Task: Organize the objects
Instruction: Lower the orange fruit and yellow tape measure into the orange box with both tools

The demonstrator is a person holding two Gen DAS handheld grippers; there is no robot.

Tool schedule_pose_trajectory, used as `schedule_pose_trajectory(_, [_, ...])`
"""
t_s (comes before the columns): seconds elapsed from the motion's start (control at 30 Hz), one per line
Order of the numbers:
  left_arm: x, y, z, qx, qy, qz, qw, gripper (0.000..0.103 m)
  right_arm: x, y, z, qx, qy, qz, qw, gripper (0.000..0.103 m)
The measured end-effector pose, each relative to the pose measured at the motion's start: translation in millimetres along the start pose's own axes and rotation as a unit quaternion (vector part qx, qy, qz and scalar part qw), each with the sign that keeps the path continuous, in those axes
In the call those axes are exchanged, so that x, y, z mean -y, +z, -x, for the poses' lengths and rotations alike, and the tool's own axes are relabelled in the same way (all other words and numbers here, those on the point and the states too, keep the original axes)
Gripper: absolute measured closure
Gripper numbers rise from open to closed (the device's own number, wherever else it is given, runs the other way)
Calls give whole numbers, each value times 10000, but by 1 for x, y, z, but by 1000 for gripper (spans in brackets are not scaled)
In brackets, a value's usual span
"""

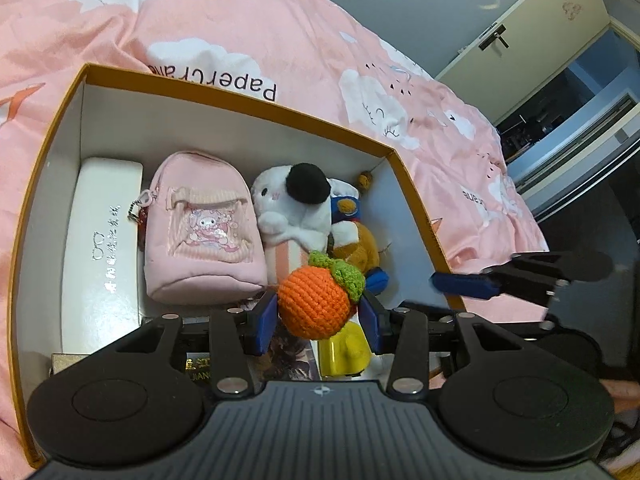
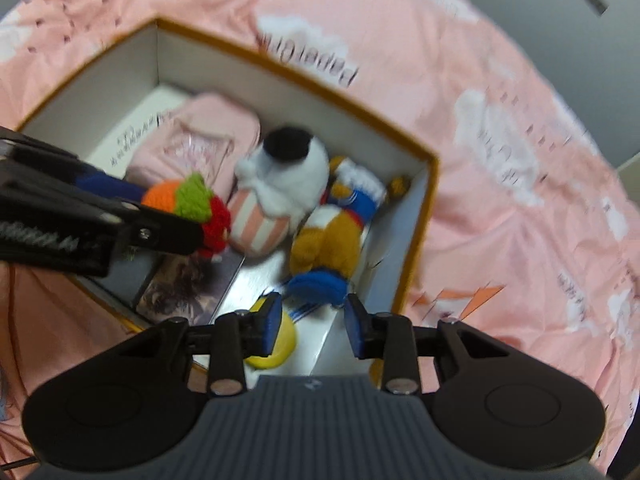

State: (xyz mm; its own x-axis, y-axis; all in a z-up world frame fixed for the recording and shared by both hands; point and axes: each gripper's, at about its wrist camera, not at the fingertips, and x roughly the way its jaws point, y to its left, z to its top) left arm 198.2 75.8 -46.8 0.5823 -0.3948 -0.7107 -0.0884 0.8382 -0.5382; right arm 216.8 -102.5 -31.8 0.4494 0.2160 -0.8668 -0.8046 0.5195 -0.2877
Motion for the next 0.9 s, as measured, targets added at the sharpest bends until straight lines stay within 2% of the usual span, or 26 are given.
schedule_pose_trajectory(0.17, [8, -2, -13, -224, 40, -91, 9997, 53, 4, -14, 30, 965, -335, -118, 9947, 68])
schedule_pose_trajectory(0.27, [18, -4, -24, -349, 85, -220, 9991, 53, 11, -20, 36, 1226, -444, -254, 9911, 68])
schedule_pose_trajectory(0.43, [30, 0, -41, -624, 377, -479, 9962, 53, 24, -27, 33, 1359, -407, -535, 9884, 68])
schedule_pose_trajectory(0.53, [44, 3, -54, -833, 802, -998, 9883, 53, 30, -32, 30, 1435, -382, -688, 9865, 68])
schedule_pose_trajectory(0.67, [58, 4, -76, -1206, 1003, -1453, 9769, 53, 35, -39, 22, 1481, -342, -799, 9851, 68])
schedule_pose_trajectory(0.9, [71, 2, -100, -1549, 1311, -1818, 9622, 54, 49, -49, 13, 1579, -246, -1070, 9813, 68])
